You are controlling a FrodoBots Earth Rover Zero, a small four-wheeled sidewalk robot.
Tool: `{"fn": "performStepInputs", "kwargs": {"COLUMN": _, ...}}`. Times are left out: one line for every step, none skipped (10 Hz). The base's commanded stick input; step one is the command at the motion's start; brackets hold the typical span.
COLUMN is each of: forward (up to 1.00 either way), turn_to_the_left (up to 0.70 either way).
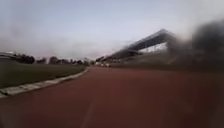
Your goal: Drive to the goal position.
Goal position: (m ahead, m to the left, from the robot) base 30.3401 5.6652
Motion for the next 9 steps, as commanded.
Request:
{"fn": "performStepInputs", "kwargs": {"forward": 0.7, "turn_to_the_left": 0.0}}
{"fn": "performStepInputs", "kwargs": {"forward": 0.7, "turn_to_the_left": 0.0}}
{"fn": "performStepInputs", "kwargs": {"forward": 0.7, "turn_to_the_left": 0.0}}
{"fn": "performStepInputs", "kwargs": {"forward": 0.7, "turn_to_the_left": 0.0}}
{"fn": "performStepInputs", "kwargs": {"forward": 0.7, "turn_to_the_left": 0.0}}
{"fn": "performStepInputs", "kwargs": {"forward": 0.7, "turn_to_the_left": 0.0}}
{"fn": "performStepInputs", "kwargs": {"forward": 0.7, "turn_to_the_left": 0.0}}
{"fn": "performStepInputs", "kwargs": {"forward": 0.7, "turn_to_the_left": 0.0}}
{"fn": "performStepInputs", "kwargs": {"forward": 0.7, "turn_to_the_left": 0.0}}
